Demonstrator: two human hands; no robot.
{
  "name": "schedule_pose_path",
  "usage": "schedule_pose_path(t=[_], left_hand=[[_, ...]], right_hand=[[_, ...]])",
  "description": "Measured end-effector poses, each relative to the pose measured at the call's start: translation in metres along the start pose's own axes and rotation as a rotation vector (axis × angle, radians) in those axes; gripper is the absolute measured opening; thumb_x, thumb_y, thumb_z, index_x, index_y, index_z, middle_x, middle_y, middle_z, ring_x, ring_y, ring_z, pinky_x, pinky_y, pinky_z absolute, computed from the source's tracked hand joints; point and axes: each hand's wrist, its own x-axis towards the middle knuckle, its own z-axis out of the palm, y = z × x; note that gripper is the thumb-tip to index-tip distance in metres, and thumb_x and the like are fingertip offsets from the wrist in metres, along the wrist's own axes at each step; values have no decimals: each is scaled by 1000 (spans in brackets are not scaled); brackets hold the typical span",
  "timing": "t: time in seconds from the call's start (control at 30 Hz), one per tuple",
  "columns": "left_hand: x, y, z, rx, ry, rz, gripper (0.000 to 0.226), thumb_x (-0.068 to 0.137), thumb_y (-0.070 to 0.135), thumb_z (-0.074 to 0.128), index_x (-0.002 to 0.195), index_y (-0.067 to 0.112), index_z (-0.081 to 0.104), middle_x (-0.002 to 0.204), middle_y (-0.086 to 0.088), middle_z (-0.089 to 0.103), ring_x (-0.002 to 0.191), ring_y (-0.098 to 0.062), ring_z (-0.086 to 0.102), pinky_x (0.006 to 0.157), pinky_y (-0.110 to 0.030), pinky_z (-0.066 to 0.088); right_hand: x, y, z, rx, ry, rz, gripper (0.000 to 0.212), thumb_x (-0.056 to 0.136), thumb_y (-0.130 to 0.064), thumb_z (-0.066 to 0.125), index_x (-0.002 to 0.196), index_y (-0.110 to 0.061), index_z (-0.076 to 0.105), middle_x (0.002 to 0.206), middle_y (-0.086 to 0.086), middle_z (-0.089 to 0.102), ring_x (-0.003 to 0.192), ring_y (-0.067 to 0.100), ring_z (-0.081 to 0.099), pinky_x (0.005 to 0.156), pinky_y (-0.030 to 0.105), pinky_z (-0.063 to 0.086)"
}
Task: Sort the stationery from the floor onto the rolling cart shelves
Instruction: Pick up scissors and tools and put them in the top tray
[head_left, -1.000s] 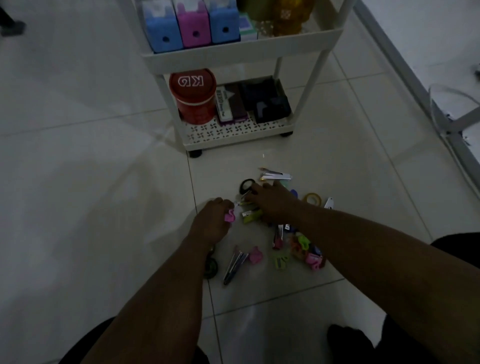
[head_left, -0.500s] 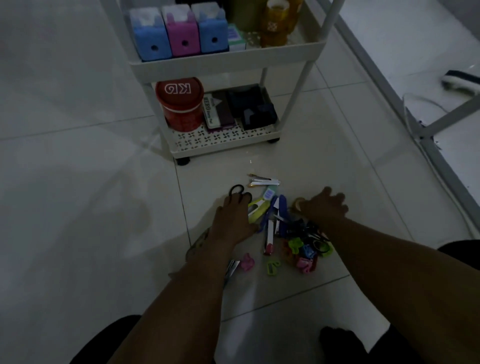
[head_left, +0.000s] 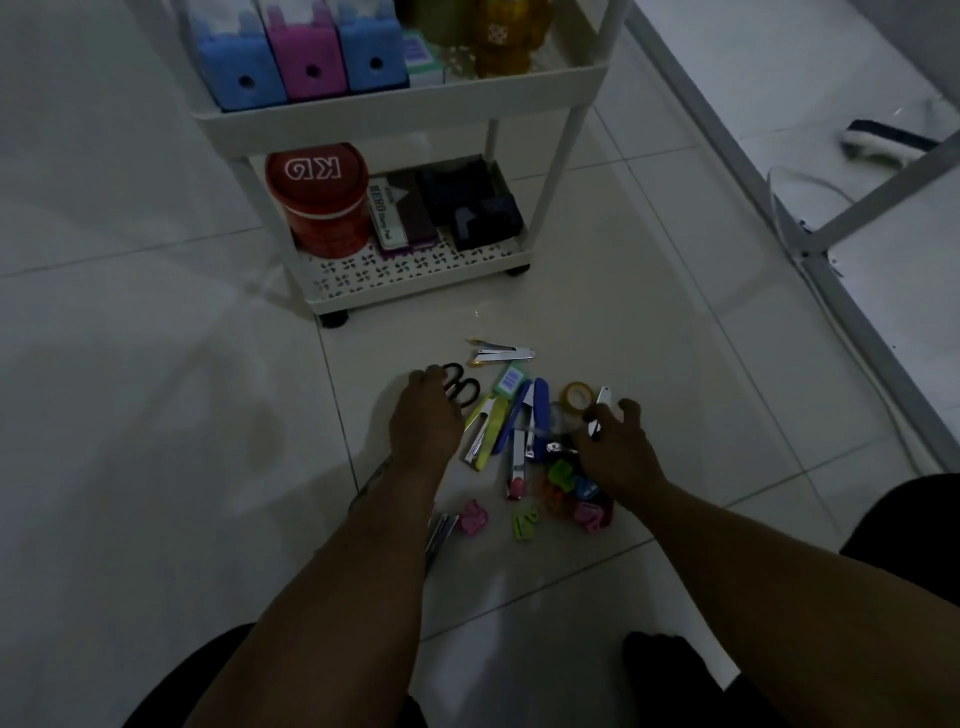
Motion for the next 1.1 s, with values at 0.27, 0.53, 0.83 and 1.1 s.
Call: schedule_pose_path(t=[0.27, 0.53, 0.83, 1.1], left_hand=[[10, 2, 6, 327, -55, -52, 44, 89, 19, 61, 129, 9, 45, 131, -16, 48, 121, -34, 44, 94, -45, 40], [21, -14, -2, 182, -56, 3, 33, 81, -6, 56, 113, -3, 49, 116, -22, 57, 109, -37, 54, 86, -42, 45], [39, -14, -25, -164, -215, -92, 34, 85, 0, 62, 118, -2, 60, 119, -22, 61, 105, -32, 60, 82, -32, 46], [22, -5, -43, -427, -467, -207, 31, 89, 0, 54, 120, -3, 60, 76, -6, 57, 62, -16, 48, 57, -24, 39]], right_hand=[[-5, 14, -2, -344, -55, -319, 53, 80, -31, 68, 128, -16, 51, 150, 17, 18, 119, 39, 42, 93, 43, 48], [27, -5, -14, -724, -29, -565, 59, 87, -39, 57, 140, -21, 37, 139, 9, 34, 121, 31, 37, 88, 40, 46], [54, -74, -48, -665, -280, -921, 30, 92, -22, 54, 119, -9, 61, 130, 16, 40, 104, 30, 49, 88, 35, 42], [53, -141, -15, -505, -365, -935, 42, 88, -9, 62, 127, -4, 49, 130, 18, 34, 87, 36, 54, 75, 39, 44]])
